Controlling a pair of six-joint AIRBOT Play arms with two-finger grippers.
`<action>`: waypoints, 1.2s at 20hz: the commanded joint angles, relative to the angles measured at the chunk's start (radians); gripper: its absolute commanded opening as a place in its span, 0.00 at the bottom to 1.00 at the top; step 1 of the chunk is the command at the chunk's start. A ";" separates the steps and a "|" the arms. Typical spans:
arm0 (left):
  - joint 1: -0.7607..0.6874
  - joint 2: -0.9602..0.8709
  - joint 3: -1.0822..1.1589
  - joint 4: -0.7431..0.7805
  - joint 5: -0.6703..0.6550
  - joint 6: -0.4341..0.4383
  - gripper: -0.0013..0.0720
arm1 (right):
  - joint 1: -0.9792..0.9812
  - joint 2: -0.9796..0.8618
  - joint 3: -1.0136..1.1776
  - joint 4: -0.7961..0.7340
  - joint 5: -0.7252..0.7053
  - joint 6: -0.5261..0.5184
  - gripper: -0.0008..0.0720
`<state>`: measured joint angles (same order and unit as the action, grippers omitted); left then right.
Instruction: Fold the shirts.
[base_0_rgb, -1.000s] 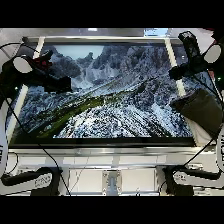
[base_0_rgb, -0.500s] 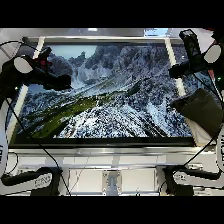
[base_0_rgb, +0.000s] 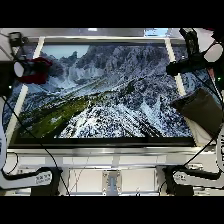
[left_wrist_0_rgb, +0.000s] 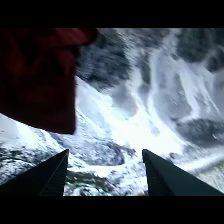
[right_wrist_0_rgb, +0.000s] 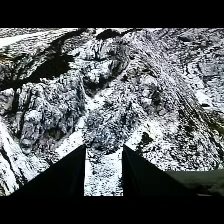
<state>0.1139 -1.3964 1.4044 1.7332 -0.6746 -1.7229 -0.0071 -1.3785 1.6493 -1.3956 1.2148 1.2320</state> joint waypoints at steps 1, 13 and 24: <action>0.182 -0.114 0.004 0.060 0.188 -0.171 0.76 | 0.001 0.000 0.001 0.037 -0.024 0.001 0.39; 0.364 -0.652 0.397 -0.794 0.209 0.086 0.90 | 0.001 0.000 0.000 0.072 -0.016 0.237 0.91; 0.344 -0.778 0.589 -1.167 0.064 0.293 0.03 | 0.001 0.000 0.000 0.129 -0.024 0.245 0.90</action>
<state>0.4568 -2.1643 1.9556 0.7425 -0.5175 -1.5375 -0.0067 -1.3785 1.6493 -1.2770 1.1919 1.4734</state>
